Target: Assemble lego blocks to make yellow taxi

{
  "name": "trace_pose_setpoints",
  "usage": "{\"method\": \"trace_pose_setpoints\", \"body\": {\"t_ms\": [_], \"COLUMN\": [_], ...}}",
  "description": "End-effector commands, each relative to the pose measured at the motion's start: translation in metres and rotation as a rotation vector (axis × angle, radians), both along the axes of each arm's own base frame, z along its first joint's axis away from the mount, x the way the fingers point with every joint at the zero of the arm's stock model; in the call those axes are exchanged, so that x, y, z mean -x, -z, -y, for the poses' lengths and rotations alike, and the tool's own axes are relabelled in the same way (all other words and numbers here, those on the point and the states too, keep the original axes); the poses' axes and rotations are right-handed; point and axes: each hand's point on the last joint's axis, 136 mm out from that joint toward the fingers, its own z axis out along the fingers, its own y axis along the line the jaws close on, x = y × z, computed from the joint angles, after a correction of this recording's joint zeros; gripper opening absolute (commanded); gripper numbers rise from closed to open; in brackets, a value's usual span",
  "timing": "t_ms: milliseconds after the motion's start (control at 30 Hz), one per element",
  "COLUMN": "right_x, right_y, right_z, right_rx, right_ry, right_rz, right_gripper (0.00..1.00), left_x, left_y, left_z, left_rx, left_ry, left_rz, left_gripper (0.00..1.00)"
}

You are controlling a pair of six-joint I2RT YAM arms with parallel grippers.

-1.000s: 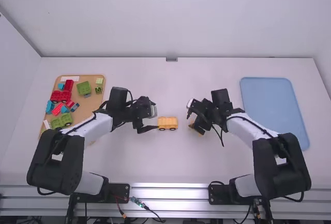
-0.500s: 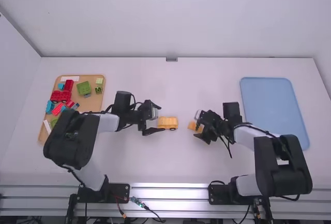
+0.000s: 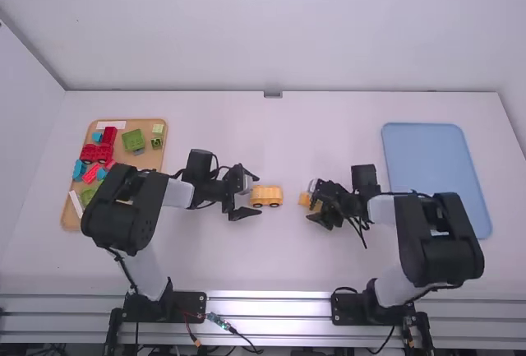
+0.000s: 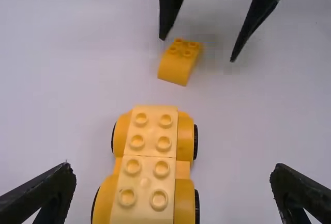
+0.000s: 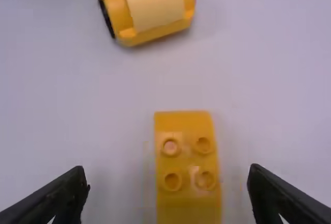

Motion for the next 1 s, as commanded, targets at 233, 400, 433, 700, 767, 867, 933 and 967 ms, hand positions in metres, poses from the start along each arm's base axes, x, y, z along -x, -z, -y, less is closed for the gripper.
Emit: {"method": "trace_pose_setpoints", "body": {"t_ms": [233,400,433,700,767,867,933,967], "right_x": [-0.014,-0.017,-0.017,-0.016,-0.017,-0.017,-0.018,-0.02], "right_y": [-0.002,-0.001,-0.001,0.004,0.003,-0.001,-0.003,-0.006], "right_z": [-0.005,-0.006,-0.006,-0.01,-0.01,-0.011,-0.012,-0.012], "right_rx": [-0.051,-0.054,-0.054,-0.041,-0.047,-0.05,-0.048,-0.048], "right_ry": [-0.01,-0.01,-0.013,-0.022,-0.015,-0.032,-0.032,-0.032], "right_rz": [-0.011,-0.017,-0.017,-0.03,-0.041,-0.051,-0.063,-0.07], "right_gripper": [0.52,0.4,0.36,0.17,0.14,0.14,0.13,0.13], "left_x": [-0.001,-0.002,-0.002,-0.001,-0.001,-0.004,-0.005,-0.004], "left_y": [-0.004,-0.004,-0.004,-0.004,-0.003,0.003,0.004,0.006], "left_z": [0.004,0.002,0.002,0.002,0.003,0.003,0.004,0.007], "left_rx": [0.022,0.021,0.021,0.019,0.016,-0.014,-0.014,-0.013], "left_ry": [0.019,0.011,0.011,0.011,0.012,0.002,0.003,0.013], "left_rz": [0.0,-0.003,-0.004,-0.004,-0.003,0.01,0.017,0.022], "left_gripper": [0.99,0.99,0.99,0.99,0.99,0.99,0.99,0.99]}}
